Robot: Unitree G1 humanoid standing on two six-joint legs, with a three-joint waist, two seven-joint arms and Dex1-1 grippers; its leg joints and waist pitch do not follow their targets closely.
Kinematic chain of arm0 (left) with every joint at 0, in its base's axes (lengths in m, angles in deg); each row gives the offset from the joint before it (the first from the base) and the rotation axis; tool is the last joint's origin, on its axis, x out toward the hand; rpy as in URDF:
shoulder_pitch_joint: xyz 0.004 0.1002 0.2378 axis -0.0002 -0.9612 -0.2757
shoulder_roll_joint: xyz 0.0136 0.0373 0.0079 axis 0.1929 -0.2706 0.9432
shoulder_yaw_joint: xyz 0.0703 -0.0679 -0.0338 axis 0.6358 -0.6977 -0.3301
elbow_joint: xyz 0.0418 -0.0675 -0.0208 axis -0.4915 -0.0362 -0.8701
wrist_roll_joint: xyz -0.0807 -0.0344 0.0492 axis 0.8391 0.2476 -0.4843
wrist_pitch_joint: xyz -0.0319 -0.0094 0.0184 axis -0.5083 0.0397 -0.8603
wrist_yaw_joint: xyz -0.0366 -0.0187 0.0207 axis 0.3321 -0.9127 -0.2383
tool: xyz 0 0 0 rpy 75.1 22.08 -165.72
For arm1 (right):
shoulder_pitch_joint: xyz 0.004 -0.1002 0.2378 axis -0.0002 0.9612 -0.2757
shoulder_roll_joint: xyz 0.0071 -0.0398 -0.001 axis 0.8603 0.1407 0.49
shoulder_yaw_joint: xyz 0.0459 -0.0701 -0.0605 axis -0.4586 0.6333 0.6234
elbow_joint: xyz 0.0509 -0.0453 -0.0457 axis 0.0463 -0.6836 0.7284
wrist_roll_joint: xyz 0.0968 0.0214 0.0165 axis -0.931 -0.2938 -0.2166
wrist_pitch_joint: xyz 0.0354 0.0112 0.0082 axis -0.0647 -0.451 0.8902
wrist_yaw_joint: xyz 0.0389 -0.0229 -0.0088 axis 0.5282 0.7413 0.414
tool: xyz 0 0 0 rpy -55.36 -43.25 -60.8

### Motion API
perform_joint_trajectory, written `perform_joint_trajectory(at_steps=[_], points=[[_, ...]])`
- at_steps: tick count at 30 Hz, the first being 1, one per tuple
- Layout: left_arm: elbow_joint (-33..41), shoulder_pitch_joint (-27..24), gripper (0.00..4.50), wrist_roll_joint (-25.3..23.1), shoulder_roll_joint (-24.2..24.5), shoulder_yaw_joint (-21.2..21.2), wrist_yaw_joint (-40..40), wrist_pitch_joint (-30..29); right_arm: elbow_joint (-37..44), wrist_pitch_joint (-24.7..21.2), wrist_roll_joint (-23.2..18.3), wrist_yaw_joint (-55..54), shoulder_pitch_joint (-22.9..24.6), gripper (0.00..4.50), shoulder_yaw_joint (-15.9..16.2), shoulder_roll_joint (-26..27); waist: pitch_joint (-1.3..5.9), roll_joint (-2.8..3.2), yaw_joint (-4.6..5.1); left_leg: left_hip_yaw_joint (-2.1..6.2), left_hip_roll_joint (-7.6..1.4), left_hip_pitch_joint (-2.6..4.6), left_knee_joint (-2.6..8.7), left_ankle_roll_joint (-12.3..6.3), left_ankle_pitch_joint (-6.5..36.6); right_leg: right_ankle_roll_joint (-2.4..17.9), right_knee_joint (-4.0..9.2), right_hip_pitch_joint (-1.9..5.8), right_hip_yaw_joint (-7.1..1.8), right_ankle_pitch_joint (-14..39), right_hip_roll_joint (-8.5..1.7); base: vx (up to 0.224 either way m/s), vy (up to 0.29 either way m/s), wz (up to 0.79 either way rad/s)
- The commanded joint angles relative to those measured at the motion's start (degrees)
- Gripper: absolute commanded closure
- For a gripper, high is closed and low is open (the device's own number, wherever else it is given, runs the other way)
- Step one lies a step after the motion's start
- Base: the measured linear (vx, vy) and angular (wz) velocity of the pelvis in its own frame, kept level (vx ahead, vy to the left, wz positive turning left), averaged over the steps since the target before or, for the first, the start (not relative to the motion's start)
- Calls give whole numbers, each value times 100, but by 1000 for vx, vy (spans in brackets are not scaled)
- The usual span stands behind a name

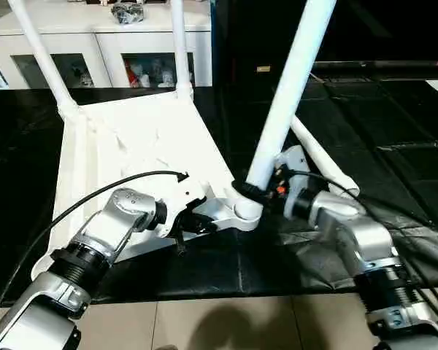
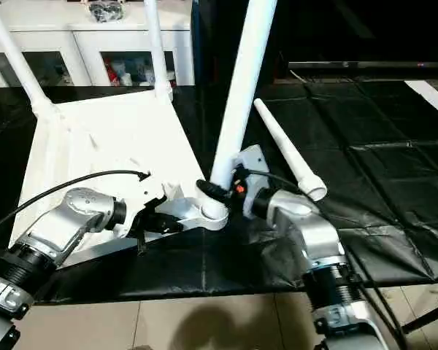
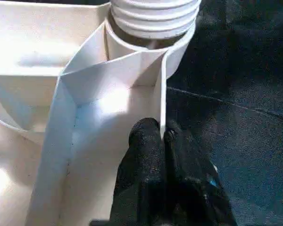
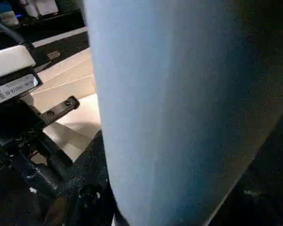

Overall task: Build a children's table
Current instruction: Insert table leg to table base

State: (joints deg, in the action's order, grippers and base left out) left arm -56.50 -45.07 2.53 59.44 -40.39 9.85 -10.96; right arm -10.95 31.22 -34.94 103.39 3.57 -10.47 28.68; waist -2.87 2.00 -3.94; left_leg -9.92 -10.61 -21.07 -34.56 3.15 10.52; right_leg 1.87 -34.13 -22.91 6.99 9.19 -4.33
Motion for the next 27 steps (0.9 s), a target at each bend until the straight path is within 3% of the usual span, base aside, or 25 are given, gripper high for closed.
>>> perform_joint_trajectory(at_steps=[1,2,6,8,12,15,20,27], points=[[-100,57,450,-42,-12,-21,106,90,-119,30,58,113,-118,259,98,7,402,-82,-13,88,-252,42,379,-224,918,668,449,324,-366,1949,-477,0,0,0],[-131,71,450,-57,-43,-68,11,129,-178,91,136,134,-119,259,164,-6,401,-105,-11,85,-252,40,381,-224,921,669,448,327,-367,1950,-476,0,0,0],[-265,143,450,-156,-113,-188,-214,202,-483,371,331,198,-155,259,245,-5,379,-98,-37,82,-242,62,382,-170,1090,564,507,309,-355,2358,-493,0,0,0],[-173,111,406,-130,-38,-147,-2,129,-649,506,372,195,-179,259,236,13,373,-98,-36,95,-250,75,395,-131,1203,481,535,296,-352,2531,-494,0,0,0],[-68,72,381,-96,-13,-239,-132,-106,-803,602,380,164,-174,259,209,70,390,-105,-35,103,-267,66,406,-118,1181,587,486,310,-361,2257,-487,0,0,0],[-88,68,381,-81,34,-267,-86,-147,-820,610,370,152,-148,259,190,97,401,-118,-31,98,-260,60,399,-144,1116,676,460,318,-369,2052,-488,0,0,0],[-64,50,381,-81,60,-271,-2,-144,-841,646,385,173,-140,259,185,102,392,-109,-5,100,-257,66,400,-140,1196,688,476,315,-365,2164,-489,0,0,0],[-61,40,439,-71,54,-361,74,-297,-959,807,413,217,-120,259,184,134,380,-106,26,99,-251,60,402,-135,1275,725,488,319,-363,2216,-490,0,0,0]])
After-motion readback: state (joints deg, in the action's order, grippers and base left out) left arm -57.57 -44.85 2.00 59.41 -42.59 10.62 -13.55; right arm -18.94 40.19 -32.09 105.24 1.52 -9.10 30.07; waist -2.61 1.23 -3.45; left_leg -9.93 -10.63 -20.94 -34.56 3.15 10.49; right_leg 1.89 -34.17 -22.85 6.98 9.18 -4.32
